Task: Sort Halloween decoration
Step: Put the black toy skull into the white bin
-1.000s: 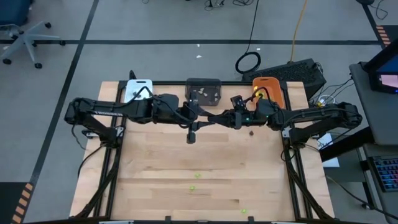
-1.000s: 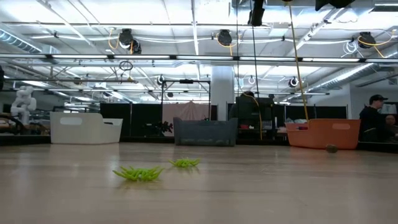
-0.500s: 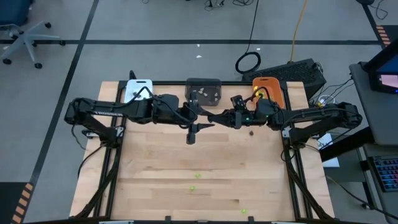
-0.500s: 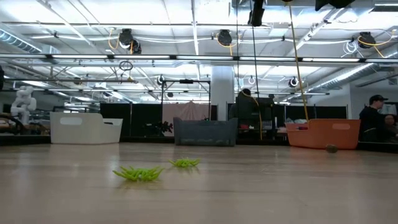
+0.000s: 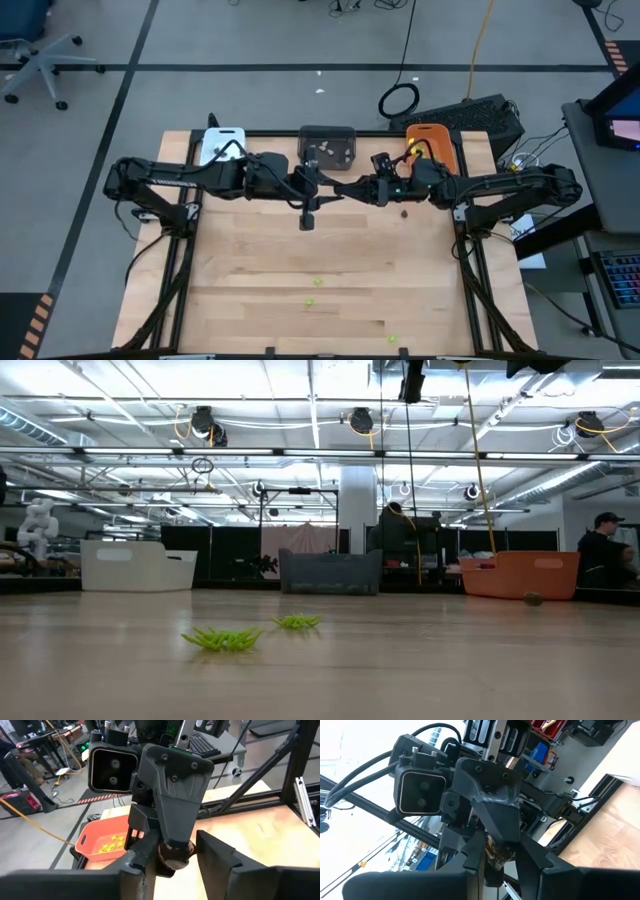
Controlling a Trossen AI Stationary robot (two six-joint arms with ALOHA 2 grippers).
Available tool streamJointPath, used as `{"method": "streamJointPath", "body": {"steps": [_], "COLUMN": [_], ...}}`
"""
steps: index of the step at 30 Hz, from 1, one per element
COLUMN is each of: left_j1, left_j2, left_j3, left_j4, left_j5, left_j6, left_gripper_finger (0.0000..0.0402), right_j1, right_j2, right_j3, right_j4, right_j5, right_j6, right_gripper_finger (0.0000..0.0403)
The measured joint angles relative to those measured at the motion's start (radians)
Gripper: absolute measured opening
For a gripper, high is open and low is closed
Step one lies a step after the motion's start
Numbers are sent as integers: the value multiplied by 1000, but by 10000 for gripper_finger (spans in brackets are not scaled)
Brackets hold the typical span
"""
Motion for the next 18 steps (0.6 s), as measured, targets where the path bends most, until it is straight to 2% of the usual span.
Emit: {"method": "streamJointPath", "body": {"steps": [4, 13, 18], "left_j1": [0, 0, 0], "left_j2": [0, 0, -2], "left_j3": [0, 0, 0], "left_j4": [16, 6, 5], "left_j5": [-1, -1, -1], "left_j6": [-3, -6, -8], "left_gripper_finger": [103, 99, 98], "right_j1": [0, 0, 0], "right_j2": [-2, -2, -1], "right_j3": [0, 0, 2], "right_j4": [5, 1, -17], "right_j5": [-2, -2, -2], "right_j6": [-1, 12, 26], "right_gripper_finger": [57, 58, 96]}}
